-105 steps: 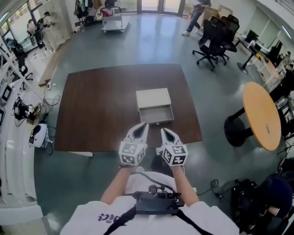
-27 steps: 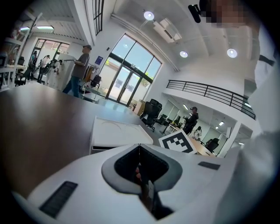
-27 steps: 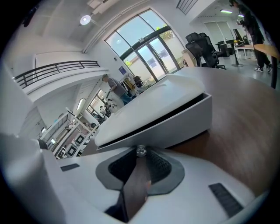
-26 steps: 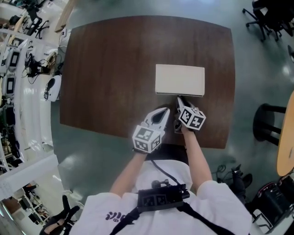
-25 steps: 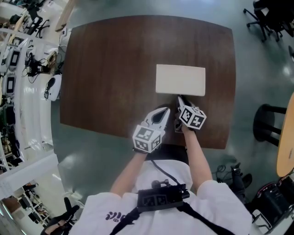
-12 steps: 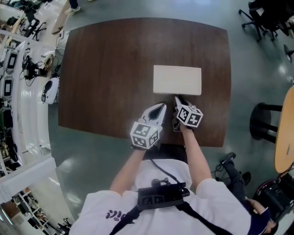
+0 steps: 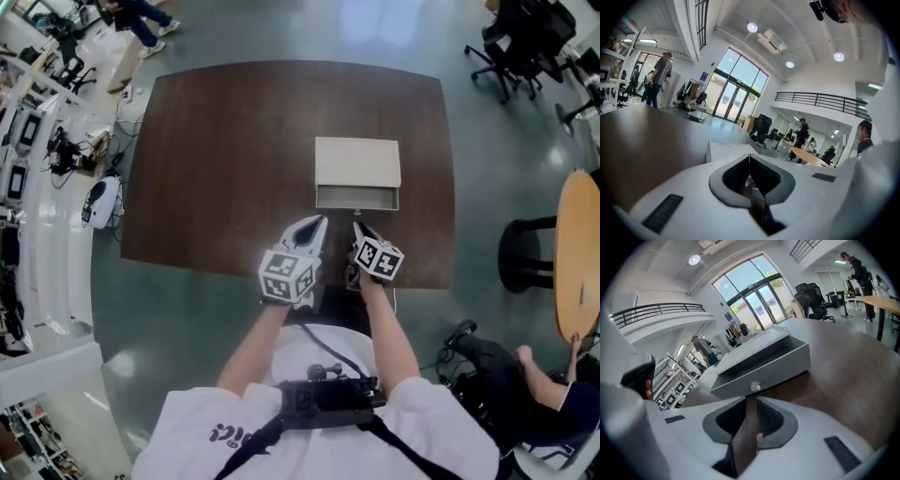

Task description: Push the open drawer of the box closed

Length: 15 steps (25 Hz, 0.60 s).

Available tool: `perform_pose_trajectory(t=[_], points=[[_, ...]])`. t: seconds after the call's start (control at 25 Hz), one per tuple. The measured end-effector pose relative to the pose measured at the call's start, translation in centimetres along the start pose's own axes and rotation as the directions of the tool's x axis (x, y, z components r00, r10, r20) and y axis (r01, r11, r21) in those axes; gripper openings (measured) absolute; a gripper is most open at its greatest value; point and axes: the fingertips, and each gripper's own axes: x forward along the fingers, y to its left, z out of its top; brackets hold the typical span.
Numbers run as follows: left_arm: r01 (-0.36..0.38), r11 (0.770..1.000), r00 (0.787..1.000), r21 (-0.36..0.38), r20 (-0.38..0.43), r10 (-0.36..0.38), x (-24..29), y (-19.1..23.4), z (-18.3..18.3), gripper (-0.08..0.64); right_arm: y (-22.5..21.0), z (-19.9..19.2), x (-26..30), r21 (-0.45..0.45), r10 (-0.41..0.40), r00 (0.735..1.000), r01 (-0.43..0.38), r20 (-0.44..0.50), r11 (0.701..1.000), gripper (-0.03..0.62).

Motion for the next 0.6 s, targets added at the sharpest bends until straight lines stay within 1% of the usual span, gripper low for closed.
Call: perform_pose_trajectory(t=[0.16, 0.32, 0.48, 0.6], points=[[0.021, 1.0, 1.0, 0.02, 0.017, -0.022, -3.6, 0.0, 0.3, 0.009, 1.8, -1.4, -2.1, 0.014, -0.012, 0.999, 0.011, 0.04, 1.0, 0.077], [0.051, 0.998, 0.998, 0.04, 0.026, -0.052, -5.6, -1.4, 0.0, 0.009, 4.2, -1.6, -5.2, 0.02, 0.02, 0.995, -0.022, 0.098, 1.0, 0.077], [0.071, 0.996, 0.997, 0.048, 0.038, -0.072, -6.4, -2.8, -0.1, 0.009, 6.0, -0.9, -7.6, -0.028, 0.05, 0.989, -0.047, 0.136, 0.999, 0.077], [0.073, 0.996, 0.996, 0.05, 0.043, -0.075, -6.7, -3.3, -0.1, 0.009, 6.5, -0.5, -8.5, -0.051, 0.056, 0.987, -0.049, 0.148, 0.998, 0.077]])
